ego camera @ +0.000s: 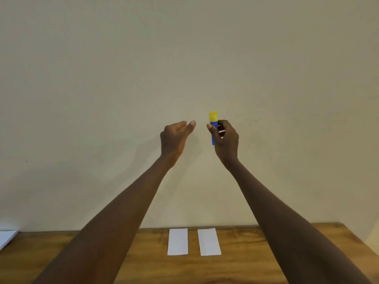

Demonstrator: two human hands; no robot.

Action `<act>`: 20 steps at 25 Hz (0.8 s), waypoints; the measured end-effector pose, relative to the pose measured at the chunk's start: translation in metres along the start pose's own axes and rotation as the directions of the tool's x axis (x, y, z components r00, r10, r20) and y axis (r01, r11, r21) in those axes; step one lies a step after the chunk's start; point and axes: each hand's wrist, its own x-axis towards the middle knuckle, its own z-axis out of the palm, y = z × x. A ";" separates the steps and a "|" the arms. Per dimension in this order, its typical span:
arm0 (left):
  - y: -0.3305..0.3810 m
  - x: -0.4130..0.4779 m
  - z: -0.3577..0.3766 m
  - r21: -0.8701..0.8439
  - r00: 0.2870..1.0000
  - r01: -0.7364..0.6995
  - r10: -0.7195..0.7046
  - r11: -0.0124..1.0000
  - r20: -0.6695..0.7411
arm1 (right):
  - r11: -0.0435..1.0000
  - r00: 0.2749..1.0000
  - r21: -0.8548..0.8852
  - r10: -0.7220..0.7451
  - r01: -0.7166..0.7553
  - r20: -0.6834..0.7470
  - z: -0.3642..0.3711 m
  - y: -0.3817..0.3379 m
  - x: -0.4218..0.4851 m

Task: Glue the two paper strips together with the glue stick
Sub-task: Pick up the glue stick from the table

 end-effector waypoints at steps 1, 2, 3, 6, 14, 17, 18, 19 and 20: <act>0.014 -0.003 0.005 -0.072 1.000 0.002 -0.002 0.997 0.006 | 1.000 1.000 0.006 -0.007 0.007 0.006 0.000 -0.007 -0.003; 0.025 -0.006 0.010 -0.128 1.000 0.009 -0.008 0.992 0.005 | 1.000 1.000 0.013 -0.019 0.019 0.017 0.001 -0.013 -0.006; 0.034 -0.009 0.015 -0.159 1.000 0.016 -0.018 0.987 -0.015 | 0.999 0.999 0.016 -0.033 0.033 0.027 0.003 -0.019 -0.009; 0.051 -0.012 0.022 -0.202 0.987 0.046 -0.075 0.978 -0.142 | 0.996 0.995 0.015 -0.084 0.084 0.044 0.006 -0.031 -0.015; 0.061 -0.013 0.000 -0.312 0.996 0.088 -0.092 0.946 0.004 | 0.990 0.957 0.038 -0.139 0.134 0.253 -0.001 -0.048 -0.019; 0.070 -0.005 -0.017 -0.445 0.993 0.109 -0.079 0.889 0.085 | 0.991 0.945 0.128 -0.075 0.035 0.320 0.001 -0.047 -0.029; 0.072 -0.002 -0.023 -0.449 0.991 0.120 -0.083 0.885 0.103 | 0.989 0.944 0.145 -0.059 0.012 0.326 0.002 -0.045 -0.032; 0.071 -0.001 -0.027 -0.440 0.988 0.137 -0.094 0.888 0.119 | 0.988 0.944 0.157 -0.050 -0.002 0.326 0.003 -0.042 -0.035; 0.069 -0.001 -0.029 -0.424 0.985 0.159 -0.114 0.891 0.130 | 0.987 0.946 0.162 -0.048 -0.005 0.321 0.003 -0.040 -0.036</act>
